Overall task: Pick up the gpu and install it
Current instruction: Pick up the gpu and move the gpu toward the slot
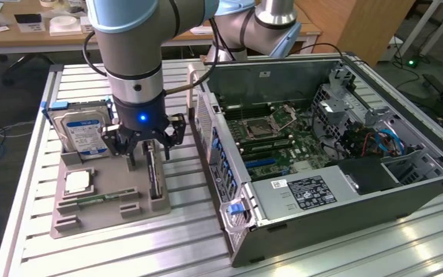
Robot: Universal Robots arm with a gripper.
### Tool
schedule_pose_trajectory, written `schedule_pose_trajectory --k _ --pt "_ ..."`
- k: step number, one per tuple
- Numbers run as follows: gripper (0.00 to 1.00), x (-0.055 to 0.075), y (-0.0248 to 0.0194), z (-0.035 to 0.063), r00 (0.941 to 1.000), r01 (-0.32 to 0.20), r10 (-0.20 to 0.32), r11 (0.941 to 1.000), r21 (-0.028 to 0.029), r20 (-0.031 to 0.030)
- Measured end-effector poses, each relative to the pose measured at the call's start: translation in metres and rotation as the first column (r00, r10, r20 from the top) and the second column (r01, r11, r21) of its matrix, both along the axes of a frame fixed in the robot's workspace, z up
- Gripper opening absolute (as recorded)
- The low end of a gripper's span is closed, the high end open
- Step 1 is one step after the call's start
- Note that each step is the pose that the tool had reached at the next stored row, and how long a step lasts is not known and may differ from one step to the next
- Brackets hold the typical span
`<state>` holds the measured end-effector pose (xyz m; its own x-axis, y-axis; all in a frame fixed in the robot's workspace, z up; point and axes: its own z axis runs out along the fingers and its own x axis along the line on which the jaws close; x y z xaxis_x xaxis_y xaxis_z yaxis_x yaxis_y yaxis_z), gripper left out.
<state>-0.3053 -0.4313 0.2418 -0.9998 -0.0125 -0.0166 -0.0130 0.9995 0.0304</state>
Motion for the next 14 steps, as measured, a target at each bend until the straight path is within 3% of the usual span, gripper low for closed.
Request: schedule_pose_trajectory --k 14 --pt "0.71 0.0000 -0.0002 -0.0036 0.9999 -0.016 0.016 0.9999 -0.0011 -0.0002"
